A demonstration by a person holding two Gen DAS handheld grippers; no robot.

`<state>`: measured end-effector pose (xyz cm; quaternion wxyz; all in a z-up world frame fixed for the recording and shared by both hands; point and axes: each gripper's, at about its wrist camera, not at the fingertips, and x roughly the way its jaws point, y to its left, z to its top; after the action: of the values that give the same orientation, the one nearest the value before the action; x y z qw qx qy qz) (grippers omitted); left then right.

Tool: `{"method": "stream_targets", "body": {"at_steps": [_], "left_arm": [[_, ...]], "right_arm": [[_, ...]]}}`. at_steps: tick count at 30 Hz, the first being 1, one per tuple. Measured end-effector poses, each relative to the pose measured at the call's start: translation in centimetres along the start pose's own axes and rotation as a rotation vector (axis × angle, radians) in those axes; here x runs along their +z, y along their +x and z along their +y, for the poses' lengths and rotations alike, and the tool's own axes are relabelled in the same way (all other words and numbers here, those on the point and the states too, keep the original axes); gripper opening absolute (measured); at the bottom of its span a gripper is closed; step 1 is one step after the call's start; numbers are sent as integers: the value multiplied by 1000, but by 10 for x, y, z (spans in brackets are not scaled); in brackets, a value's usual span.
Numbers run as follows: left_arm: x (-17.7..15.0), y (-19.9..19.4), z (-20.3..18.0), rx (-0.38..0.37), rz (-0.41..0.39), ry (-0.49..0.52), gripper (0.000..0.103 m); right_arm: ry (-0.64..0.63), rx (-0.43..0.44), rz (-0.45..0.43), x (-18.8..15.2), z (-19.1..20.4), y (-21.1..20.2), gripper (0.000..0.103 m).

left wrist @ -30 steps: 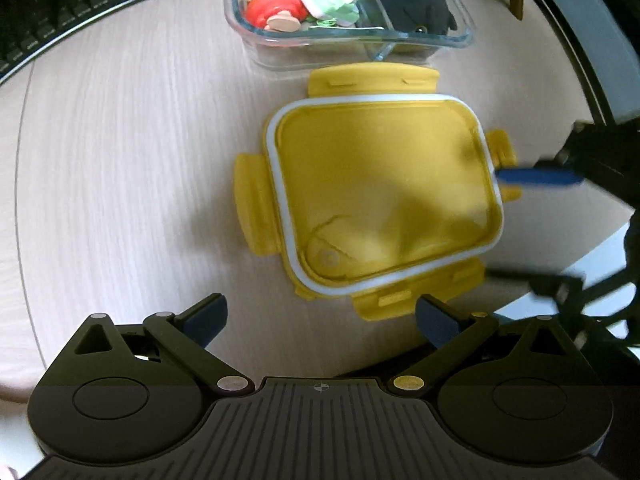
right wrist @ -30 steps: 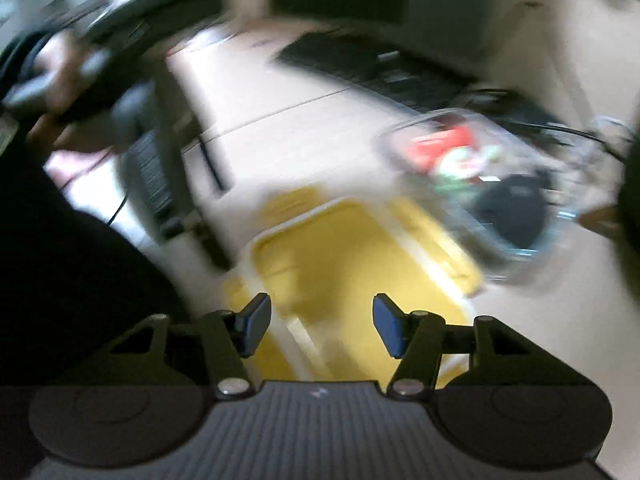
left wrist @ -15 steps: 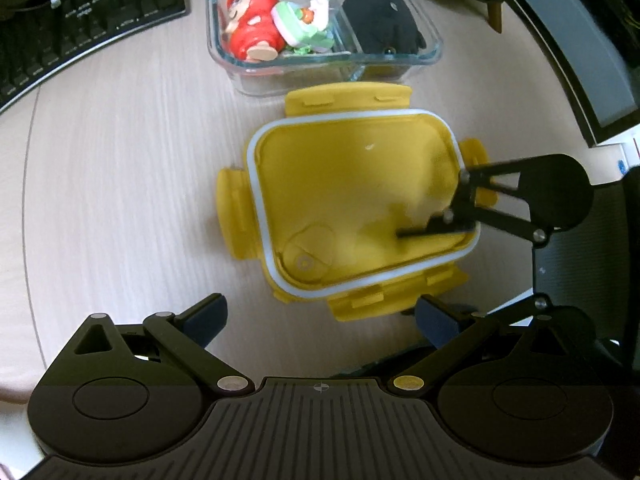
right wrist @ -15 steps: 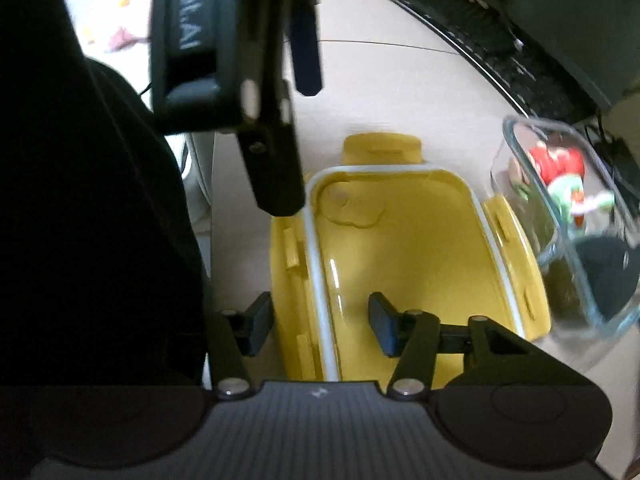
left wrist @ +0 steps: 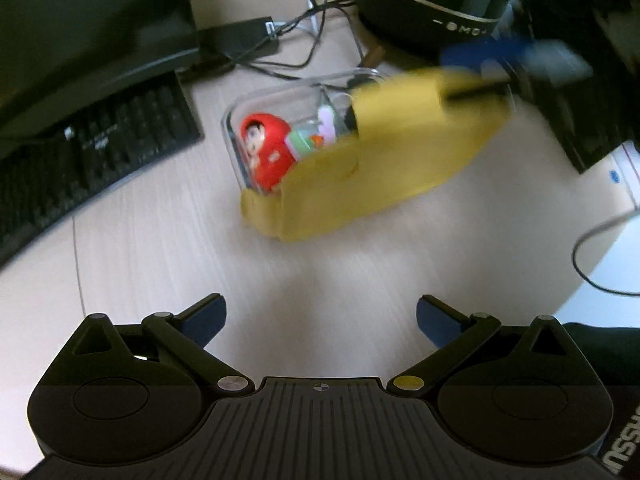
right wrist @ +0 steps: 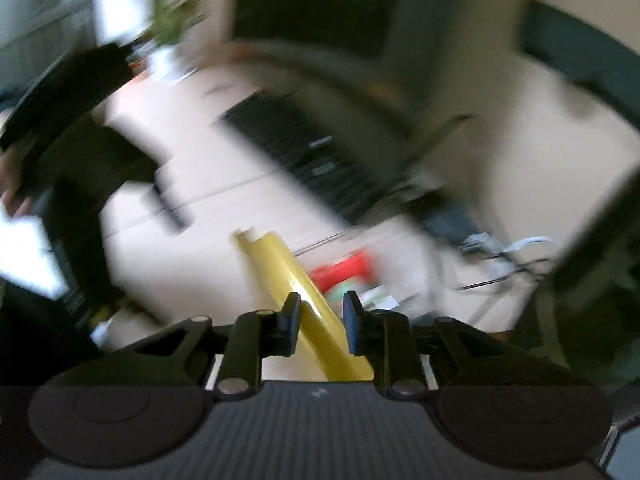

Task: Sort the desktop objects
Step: 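Lift and flip the yellow lid over the glass container with the right gripper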

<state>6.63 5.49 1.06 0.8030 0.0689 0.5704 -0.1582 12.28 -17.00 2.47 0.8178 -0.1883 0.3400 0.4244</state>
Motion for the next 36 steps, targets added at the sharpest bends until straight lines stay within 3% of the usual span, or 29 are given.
{"method": "stream_targets", "body": {"at_steps": [5, 6, 10, 14, 20, 21, 23, 25, 27, 30, 36], "left_arm": [[13, 19, 4, -24, 21, 8, 103], [14, 23, 5, -27, 26, 8, 103], [11, 43, 10, -40, 51, -16, 103], [4, 61, 16, -77, 40, -71, 103], [-26, 55, 24, -211, -141, -213, 103], [-33, 55, 26, -227, -158, -239, 103], [-41, 56, 28, -220, -174, -236, 103], [-45, 58, 31, -153, -169, -212, 103], [-48, 59, 31, -119, -178, -177, 103], [-49, 67, 37, -199, -186, -208, 103], [-56, 87, 53, -374, -137, -471, 103]], "right_arm": [[148, -138, -71, 1, -47, 12, 25], [172, -158, -86, 0, -52, 13, 29], [300, -183, -158, -14, -57, -1, 68], [483, -206, -186, -53, -55, -22, 72], [744, -258, -208, -125, -35, -22, 77], [773, -264, -211, -135, -30, -22, 82], [812, -295, -213, -152, -20, -20, 87], [864, -313, -219, -164, -14, -12, 87], [899, -302, -229, -175, -7, -11, 87], [898, -279, -241, -180, -2, -5, 99], [858, -310, -183, -180, 9, 4, 97]]}}
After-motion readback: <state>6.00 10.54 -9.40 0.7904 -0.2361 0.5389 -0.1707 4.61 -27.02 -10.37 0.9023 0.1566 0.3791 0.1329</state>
